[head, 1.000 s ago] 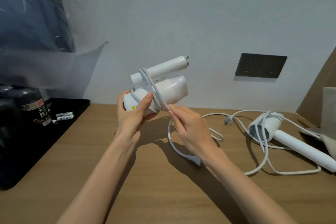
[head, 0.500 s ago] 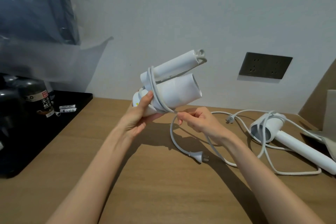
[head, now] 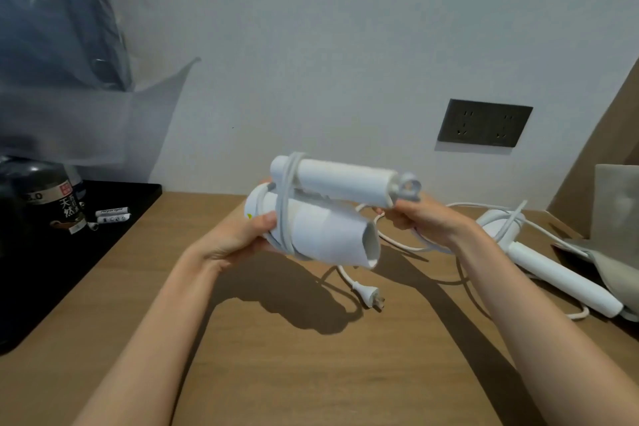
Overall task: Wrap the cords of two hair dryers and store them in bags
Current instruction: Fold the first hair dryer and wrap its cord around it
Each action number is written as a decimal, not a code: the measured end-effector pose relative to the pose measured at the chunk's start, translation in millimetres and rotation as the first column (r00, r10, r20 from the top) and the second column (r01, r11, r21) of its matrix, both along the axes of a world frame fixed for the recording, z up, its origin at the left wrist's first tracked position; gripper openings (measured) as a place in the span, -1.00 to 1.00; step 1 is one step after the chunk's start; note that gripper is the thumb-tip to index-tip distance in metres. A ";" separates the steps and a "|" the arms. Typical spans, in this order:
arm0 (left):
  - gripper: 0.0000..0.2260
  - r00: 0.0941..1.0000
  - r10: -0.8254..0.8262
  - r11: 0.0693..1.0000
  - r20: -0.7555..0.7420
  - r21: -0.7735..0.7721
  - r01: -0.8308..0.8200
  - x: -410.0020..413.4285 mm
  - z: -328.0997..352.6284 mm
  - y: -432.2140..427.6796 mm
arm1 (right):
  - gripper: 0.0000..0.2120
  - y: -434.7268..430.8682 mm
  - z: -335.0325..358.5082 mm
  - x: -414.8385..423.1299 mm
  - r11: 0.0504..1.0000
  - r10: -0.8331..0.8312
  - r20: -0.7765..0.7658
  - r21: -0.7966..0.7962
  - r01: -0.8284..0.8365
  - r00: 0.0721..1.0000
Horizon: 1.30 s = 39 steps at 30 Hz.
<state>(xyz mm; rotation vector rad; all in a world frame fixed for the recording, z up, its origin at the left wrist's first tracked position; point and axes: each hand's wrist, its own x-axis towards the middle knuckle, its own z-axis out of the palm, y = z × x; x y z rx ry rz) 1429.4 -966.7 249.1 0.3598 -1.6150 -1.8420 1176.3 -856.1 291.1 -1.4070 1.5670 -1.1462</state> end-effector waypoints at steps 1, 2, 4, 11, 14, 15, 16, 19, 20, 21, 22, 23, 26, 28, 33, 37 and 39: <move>-0.05 0.999 -0.012 0.999 0.036 -0.039 0.013 -1.3 0.3 0.9 | -0.76 0.4 3.7 -0.1 0.999 -0.032 -0.045 0.009 0.032 0.998; -0.04 0.997 -0.014 0.997 0.072 -0.073 0.020 -2.8 1.1 1.7 | -0.82 1.4 8.2 1.0 0.997 -0.064 -0.099 0.029 0.067 0.993; -0.02 0.993 -0.019 0.993 0.119 -0.112 0.032 -4.5 2.1 2.2 | -0.71 1.3 14.7 0.9 0.990 -0.116 -0.149 0.061 0.127 0.982; -0.10 0.974 0.017 0.970 0.226 -0.238 0.038 3.6 6.4 0.2 | -0.66 4.8 41.6 14.8 0.996 -0.052 -0.305 0.059 0.074 0.951; -0.28 0.967 0.044 0.964 0.249 -0.263 0.024 1.9 9.1 4.8 | -0.64 4.3 50.4 22.0 0.993 -0.089 -0.391 0.039 0.113 0.916; -0.34 0.967 0.055 0.962 0.250 -0.274 0.016 1.1 10.6 6.6 | -0.65 5.5 53.2 25.5 0.992 -0.101 -0.416 0.032 0.126 0.904; -0.38 0.966 0.061 0.958 0.251 -0.286 0.013 0.8 11.7 7.8 | -0.67 6.2 55.6 29.0 0.992 -0.104 -0.433 0.021 0.126 0.896; -0.45 0.964 0.070 0.950 0.258 -0.313 0.015 0.2 13.0 9.4 | -0.69 5.9 57.3 36.3 0.995 -0.104 -0.520 -0.055 0.088 0.848; -0.45 0.963 0.088 0.948 0.254 -0.317 -0.003 -0.1 12.8 9.8 | -0.69 5.8 56.4 38.8 0.994 -0.102 -0.552 -0.078 0.070 0.827; -0.45 0.962 0.118 0.946 0.248 -0.323 -0.033 -0.4 12.2 9.7 | -0.70 5.4 55.6 39.7 0.993 -0.108 -0.576 -0.101 0.060 0.810; -0.44 0.959 0.149 0.942 0.240 -0.330 -0.064 -0.9 12.3 9.9 | -0.70 4.8 54.9 41.1 0.990 -0.124 -0.594 -0.127 0.060 0.795; -0.44 0.957 0.175 0.937 0.230 -0.337 -0.091 -1.2 12.4 10.0 | -0.70 3.7 53.9 42.0 0.986 -0.146 -0.609 -0.154 0.065 0.780; -0.45 0.949 0.244 0.927 0.201 -0.335 -0.167 -3.4 13.4 12.0 | -0.72 1.2 51.2 49.7 0.970 -0.219 -0.685 -0.231 0.078 0.695; -0.46 0.939 0.300 0.917 0.169 -0.323 -0.235 -6.0 12.8 13.7 | -0.71 -1.1 48.4 52.4 0.953 -0.285 -0.723 -0.286 0.102 0.630; -0.47 0.913 0.397 0.891 0.093 -0.279 -0.359 -10.2 13.5 16.7 | -0.62 0.5 38.9 62.5 0.904 -0.406 -0.765 -0.414 0.101 0.499; -0.50 0.878 0.476 0.862 0.045 -0.223 -0.456 -14.2 12.6 18.3 | -0.67 8.7 32.2 74.6 0.860 -0.477 -0.704 -0.498 0.114 0.526; -0.49 0.851 0.525 0.839 0.028 -0.188 -0.512 -17.0 13.0 17.9 | -0.71 11.2 27.5 80.9 0.823 -0.516 -0.614 -0.549 0.146 0.597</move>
